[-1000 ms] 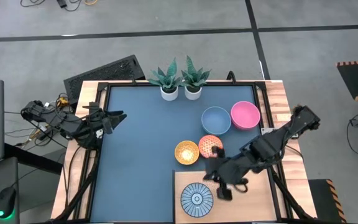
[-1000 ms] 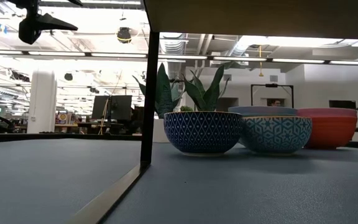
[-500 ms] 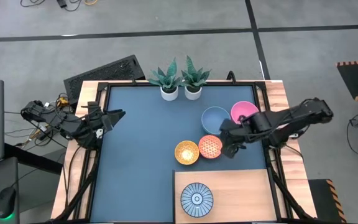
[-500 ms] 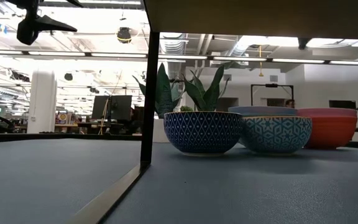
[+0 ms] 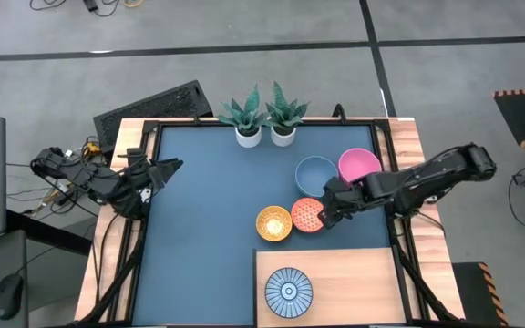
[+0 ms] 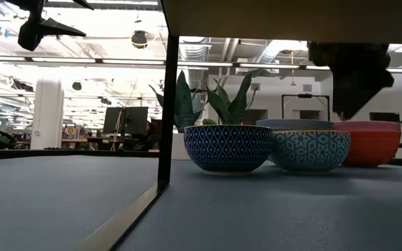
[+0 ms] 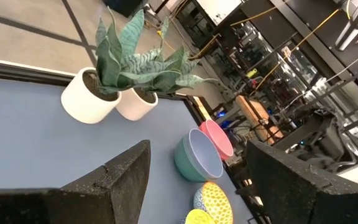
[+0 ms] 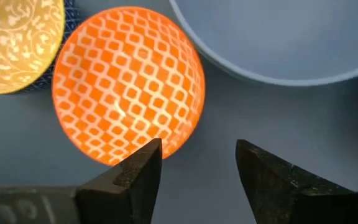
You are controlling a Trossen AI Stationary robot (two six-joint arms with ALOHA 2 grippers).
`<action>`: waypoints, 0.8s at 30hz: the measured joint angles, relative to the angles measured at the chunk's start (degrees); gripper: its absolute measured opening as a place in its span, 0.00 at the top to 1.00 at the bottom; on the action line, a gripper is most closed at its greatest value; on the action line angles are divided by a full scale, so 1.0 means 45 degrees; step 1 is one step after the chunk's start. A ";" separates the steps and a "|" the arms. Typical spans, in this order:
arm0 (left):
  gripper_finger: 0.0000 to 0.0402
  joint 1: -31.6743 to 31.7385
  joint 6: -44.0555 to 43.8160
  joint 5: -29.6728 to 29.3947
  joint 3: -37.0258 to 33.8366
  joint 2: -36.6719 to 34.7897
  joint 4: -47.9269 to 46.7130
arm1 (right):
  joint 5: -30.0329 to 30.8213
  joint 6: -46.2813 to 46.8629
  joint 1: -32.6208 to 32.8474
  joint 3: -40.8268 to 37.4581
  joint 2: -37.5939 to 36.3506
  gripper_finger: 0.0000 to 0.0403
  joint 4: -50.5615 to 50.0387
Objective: Place and stack bowls onto a shelf
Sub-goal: Stack the orange patterned bowl on top of the blue patterned bowl on the shelf
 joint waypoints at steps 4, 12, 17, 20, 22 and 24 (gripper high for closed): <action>0.38 0.0000 -0.0059 0.0000 0.0000 0.0000 0.0000 | -0.0044 -0.0195 -0.0163 -0.0170 0.0538 0.43 0.0718; 0.38 0.0000 -0.0039 0.0010 0.0000 0.0002 -0.0019 | -0.0306 -0.0446 -0.0220 -0.0175 0.2112 0.44 0.1204; 0.38 0.0005 -0.0110 0.0015 0.0000 0.0000 -0.0243 | -0.0385 -0.0362 -0.0215 -0.0170 0.2390 0.55 0.1921; 0.38 0.0002 -0.0172 0.0043 0.0000 0.0000 -0.0325 | -0.0500 -0.0044 -0.0342 -0.0170 0.2397 0.72 0.1717; 0.38 0.0003 -0.0177 0.0044 0.0000 0.0000 -0.0327 | -0.0572 0.0061 -0.0432 -0.0170 0.2397 0.85 0.1784; 0.38 0.0002 -0.0169 0.0044 0.0000 0.0000 -0.0325 | -0.0741 0.0053 -0.0472 -0.0114 0.2325 0.93 0.1854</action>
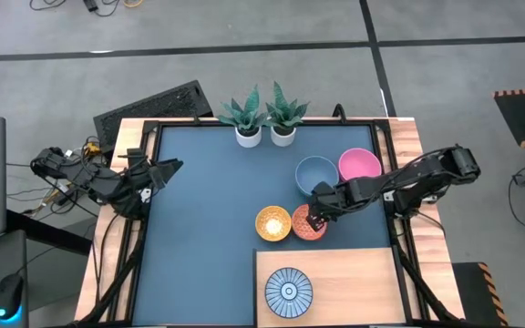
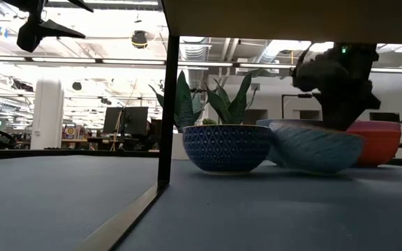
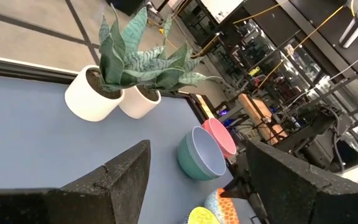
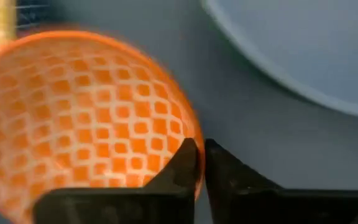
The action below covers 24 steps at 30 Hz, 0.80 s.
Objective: Place and stack bowls onto a shelf
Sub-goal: Stack the orange patterned bowl on top of the blue patterned bowl on the shelf
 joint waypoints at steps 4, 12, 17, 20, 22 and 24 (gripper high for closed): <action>0.38 -0.0002 0.0002 0.0034 0.0000 0.0000 -0.0001 | -0.0332 0.0152 -0.0002 -0.0041 -0.0133 0.93 -0.0109; 0.38 0.0000 0.0002 0.0039 0.0000 0.0000 -0.0005 | -0.0362 0.0296 -0.0089 -0.0060 -0.1157 0.93 -0.0431; 0.38 -0.0002 0.0002 0.0041 0.0000 0.0000 -0.0007 | -0.0721 0.0376 -0.0283 0.0122 -0.2038 0.93 -0.0505; 0.38 0.0000 0.0002 0.0057 0.0000 0.0000 -0.0005 | -0.0717 0.0344 -0.0454 0.0628 -0.2604 0.93 -0.0674; 0.38 0.0000 0.0006 0.0062 0.0000 0.0000 -0.0006 | -0.0717 0.0209 -0.0591 0.1090 -0.2948 0.93 -0.0746; 0.38 0.0001 0.0006 0.0063 0.0000 0.0000 -0.0010 | -0.0721 -0.0039 -0.0789 0.1654 -0.3208 0.93 -0.0885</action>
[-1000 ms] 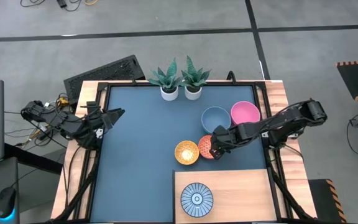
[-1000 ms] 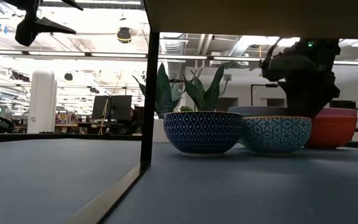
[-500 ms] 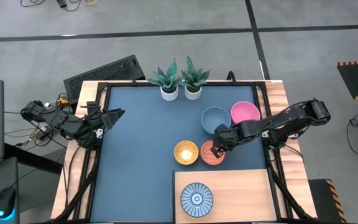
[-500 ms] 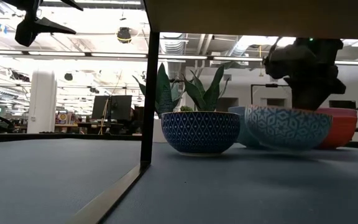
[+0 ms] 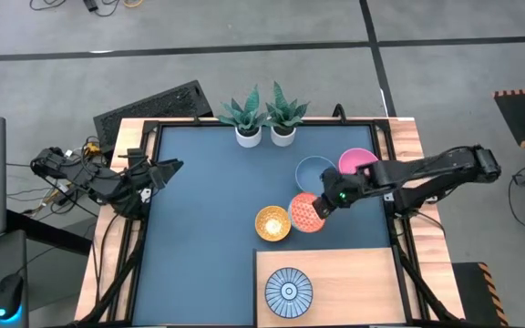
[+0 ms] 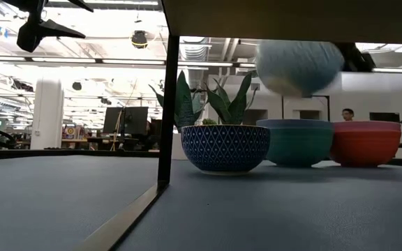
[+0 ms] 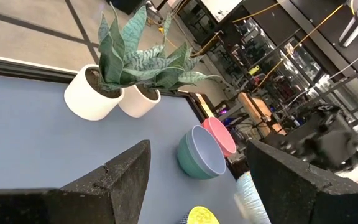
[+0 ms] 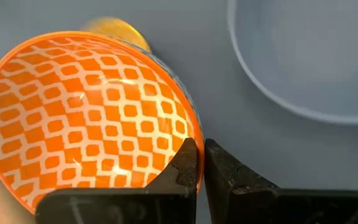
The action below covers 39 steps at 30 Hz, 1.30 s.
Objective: Place and stack bowls onto a shelf
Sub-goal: Stack the orange patterned bowl on top of the blue patterned bowl on the shelf
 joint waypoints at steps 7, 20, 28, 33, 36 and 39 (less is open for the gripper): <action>0.38 -0.0003 0.0097 0.0023 0.0000 0.0000 0.0000 | -0.0838 -0.1434 -0.0783 0.3158 -0.0187 0.93 -0.1245; 0.38 -0.0003 0.0097 0.0034 0.0000 0.0000 -0.0075 | -0.2004 -0.2649 0.1737 1.1037 0.3177 0.93 -0.3974; 0.38 0.0001 -0.0016 0.0687 0.0000 0.0005 -0.0321 | -0.1972 -0.2376 0.4210 1.3358 0.5474 0.93 -0.4201; 0.38 -0.0003 -0.0005 0.1009 0.0000 0.0000 -0.0316 | -0.1645 -0.1007 0.4854 1.3332 0.6684 0.93 -0.5226; 0.38 -0.0003 0.0031 0.1183 0.0000 0.0000 -0.0333 | -0.1622 -0.0775 0.4976 1.3304 0.7143 0.93 -0.4622; 0.38 -0.0003 0.0058 0.1224 0.0000 0.0000 -0.0335 | -0.1539 -0.0857 0.4966 1.3322 0.7069 0.93 -0.4375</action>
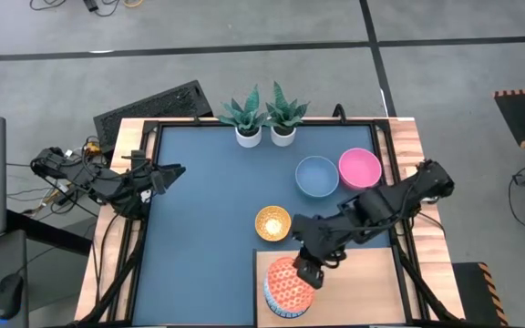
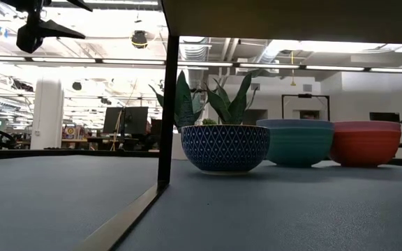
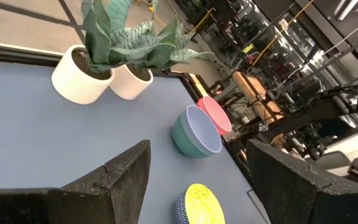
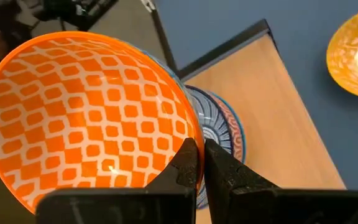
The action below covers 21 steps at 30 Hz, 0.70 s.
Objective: Place and stack bowls onto a shelf
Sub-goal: Stack the orange patterned bowl on top of the blue patterned bowl on the shelf
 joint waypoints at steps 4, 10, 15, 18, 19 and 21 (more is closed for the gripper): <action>0.38 0.0000 -0.0010 0.0146 0.0000 0.0000 0.0000 | 0.0463 0.0242 0.0041 0.0021 -0.0096 0.93 -0.0500; 0.38 0.0004 0.0034 0.0427 0.0000 0.0000 0.0000 | 0.0703 0.0776 0.0327 -0.0195 0.0018 0.93 -0.1138; 0.38 0.0004 0.0034 0.0336 0.0000 0.0000 -0.0001 | 0.0507 0.0971 0.0355 -0.1057 -0.0030 0.93 -0.0970; 0.38 0.0003 0.0039 0.0335 0.0000 0.0000 -0.0003 | 0.0223 0.0991 0.0325 -0.1444 -0.0087 0.93 -0.0765; 0.38 0.0003 0.0039 0.0335 0.0000 0.0000 0.0000 | 0.0090 0.0985 0.0325 -0.1533 -0.0085 0.93 -0.0724; 0.38 0.0005 0.0039 0.0330 0.0000 0.0000 0.0000 | -0.0038 0.0887 0.0331 -0.1572 -0.0062 0.93 -0.0768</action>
